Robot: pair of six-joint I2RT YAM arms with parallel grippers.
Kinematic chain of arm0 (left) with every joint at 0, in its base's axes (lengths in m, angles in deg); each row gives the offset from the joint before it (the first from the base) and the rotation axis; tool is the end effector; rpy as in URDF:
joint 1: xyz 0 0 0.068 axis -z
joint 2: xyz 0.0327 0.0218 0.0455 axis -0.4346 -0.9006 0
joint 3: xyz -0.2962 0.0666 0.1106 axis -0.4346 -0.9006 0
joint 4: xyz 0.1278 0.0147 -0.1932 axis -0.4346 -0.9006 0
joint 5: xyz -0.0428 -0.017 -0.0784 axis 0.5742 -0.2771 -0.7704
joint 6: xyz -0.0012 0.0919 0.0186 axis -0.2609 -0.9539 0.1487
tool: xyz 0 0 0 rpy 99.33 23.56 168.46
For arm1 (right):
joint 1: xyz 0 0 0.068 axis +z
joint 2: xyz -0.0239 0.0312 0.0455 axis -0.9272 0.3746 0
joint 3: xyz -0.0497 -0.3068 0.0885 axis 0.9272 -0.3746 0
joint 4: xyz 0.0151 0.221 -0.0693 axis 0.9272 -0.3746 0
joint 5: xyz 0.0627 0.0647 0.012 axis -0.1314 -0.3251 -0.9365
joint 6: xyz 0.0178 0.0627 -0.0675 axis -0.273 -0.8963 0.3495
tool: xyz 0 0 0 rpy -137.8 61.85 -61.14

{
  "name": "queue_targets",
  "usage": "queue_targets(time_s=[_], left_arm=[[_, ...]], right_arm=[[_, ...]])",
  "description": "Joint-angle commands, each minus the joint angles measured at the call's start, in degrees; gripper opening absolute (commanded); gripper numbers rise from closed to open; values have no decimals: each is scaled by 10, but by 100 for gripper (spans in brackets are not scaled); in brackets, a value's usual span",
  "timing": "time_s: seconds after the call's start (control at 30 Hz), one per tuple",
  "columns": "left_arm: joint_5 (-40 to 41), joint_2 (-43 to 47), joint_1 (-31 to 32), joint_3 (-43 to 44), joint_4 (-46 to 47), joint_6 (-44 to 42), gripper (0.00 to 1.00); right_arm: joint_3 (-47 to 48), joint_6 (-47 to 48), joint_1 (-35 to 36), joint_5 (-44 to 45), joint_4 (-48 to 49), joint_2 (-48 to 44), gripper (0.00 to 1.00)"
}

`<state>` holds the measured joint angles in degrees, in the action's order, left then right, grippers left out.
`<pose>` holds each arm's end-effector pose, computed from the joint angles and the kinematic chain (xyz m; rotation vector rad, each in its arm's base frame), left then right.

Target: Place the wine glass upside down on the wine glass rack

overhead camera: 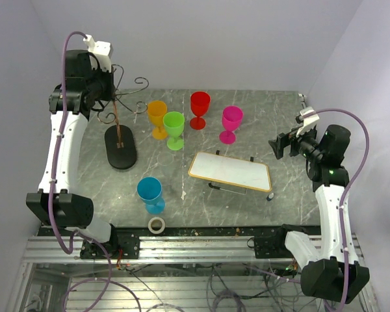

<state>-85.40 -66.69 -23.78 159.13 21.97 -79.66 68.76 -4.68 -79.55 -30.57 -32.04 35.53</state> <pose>0.3339 -0.0247 0.4767 0.2144 2.0092 -0.1273 0.1801 0.0130 0.3717 -0.4907 1.7852 0.2430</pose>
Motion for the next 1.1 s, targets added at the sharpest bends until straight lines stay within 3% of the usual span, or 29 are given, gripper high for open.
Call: queue_targets(time_s=[0.0,0.67,1.07], left_arm=[[19,10,4,9,5,33,7],[-5,1,2,44,-15,92,7],[12,-1,-18,-3,-11,87,7]], right_arm=[[-5,4,4,4,11,3,100],[-7,6,6,13,13,10,100],[-13,-8,6,8,31,34,100]])
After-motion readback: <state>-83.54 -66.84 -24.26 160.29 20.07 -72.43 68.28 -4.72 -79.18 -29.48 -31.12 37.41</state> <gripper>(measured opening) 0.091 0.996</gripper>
